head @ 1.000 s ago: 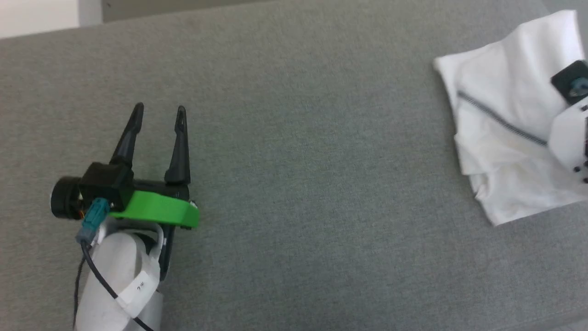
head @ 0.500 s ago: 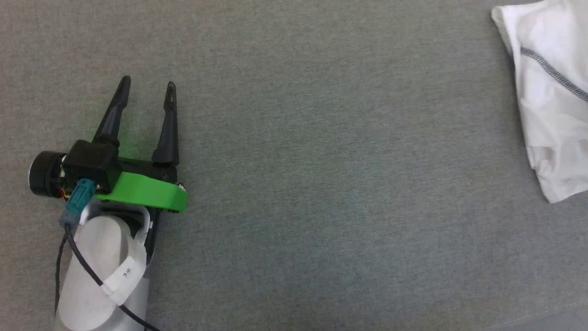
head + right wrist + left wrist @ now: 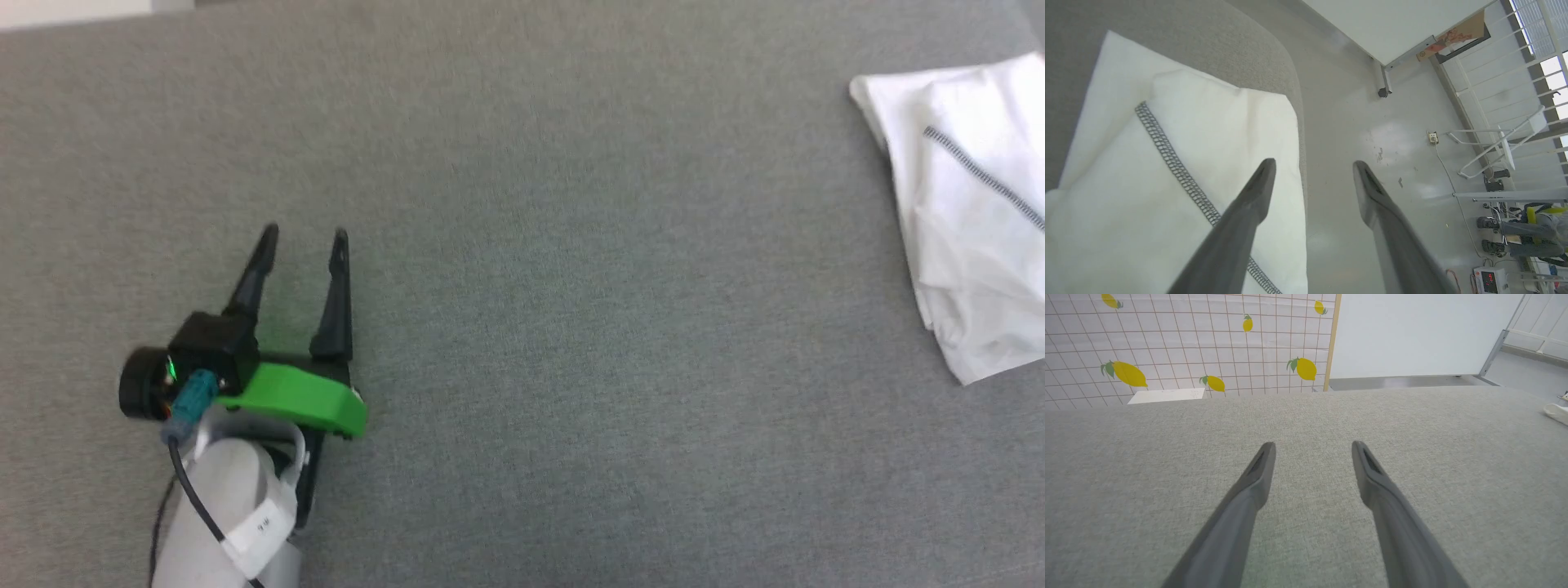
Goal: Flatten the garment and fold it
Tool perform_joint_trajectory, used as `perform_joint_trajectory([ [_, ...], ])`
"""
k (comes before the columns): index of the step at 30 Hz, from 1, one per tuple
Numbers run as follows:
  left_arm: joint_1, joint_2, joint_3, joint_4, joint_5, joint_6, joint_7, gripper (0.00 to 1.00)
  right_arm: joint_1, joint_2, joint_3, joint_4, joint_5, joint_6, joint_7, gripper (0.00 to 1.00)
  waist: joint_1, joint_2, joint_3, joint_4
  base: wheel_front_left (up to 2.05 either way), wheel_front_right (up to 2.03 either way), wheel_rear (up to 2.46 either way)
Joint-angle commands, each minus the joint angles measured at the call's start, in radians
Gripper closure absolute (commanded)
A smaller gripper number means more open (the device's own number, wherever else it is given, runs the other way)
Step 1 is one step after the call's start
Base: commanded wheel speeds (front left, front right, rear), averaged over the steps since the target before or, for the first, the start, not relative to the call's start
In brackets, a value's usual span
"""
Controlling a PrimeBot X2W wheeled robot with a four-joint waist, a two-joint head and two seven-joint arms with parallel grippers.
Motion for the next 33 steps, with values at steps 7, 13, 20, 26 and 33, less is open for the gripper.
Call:
perform_joint_trajectory([
  [7, 0.085, -0.029, -0.002, 0.06, -0.019, 0.022, -0.019, 0.0, 0.164, 0.11, -0.061, -0.142, 0.164, -0.002, -0.174, 0.0, 0.0, -0.0001, -0.283, 0.09, 0.0, 0.0, 0.0],
  [13, 0.129, -0.048, -0.012, 0.074, -0.026, 0.036, -0.022, 0.0, 0.36, 0.232, -0.103, -0.354, 0.3, -0.002, -0.268, 0.0, 0.0, -0.0001, -0.375, 0.169, 0.0, 0.0, 0.0],
  [20, 0.177, -0.061, -0.026, 0.074, -0.037, 0.028, -0.023, 0.0, 0.585, 0.346, -0.082, -0.549, 0.331, -0.002, -0.307, 0.0, 0.0, -0.0001, -0.433, 0.238, 0.0, 0.0, 0.0],
  [26, 0.212, -0.069, -0.027, 0.073, -0.053, 0.02, -0.023, 0.0, 0.708, 0.413, -0.023, -0.582, 0.322, -0.002, -0.342, 0.0, 0.0, -0.0001, -0.46, 0.265, 0.0, 0.0, 0.0],
  [33, 0.232, -0.073, -0.024, 0.075, -0.056, 0.015, -0.023, 0.0, 0.784, 0.448, -0.018, -0.575, 0.305, -0.002, -0.346, 0.0, 0.0, -0.0001, -0.468, 0.273, 0.0, 0.0, 0.0],
])
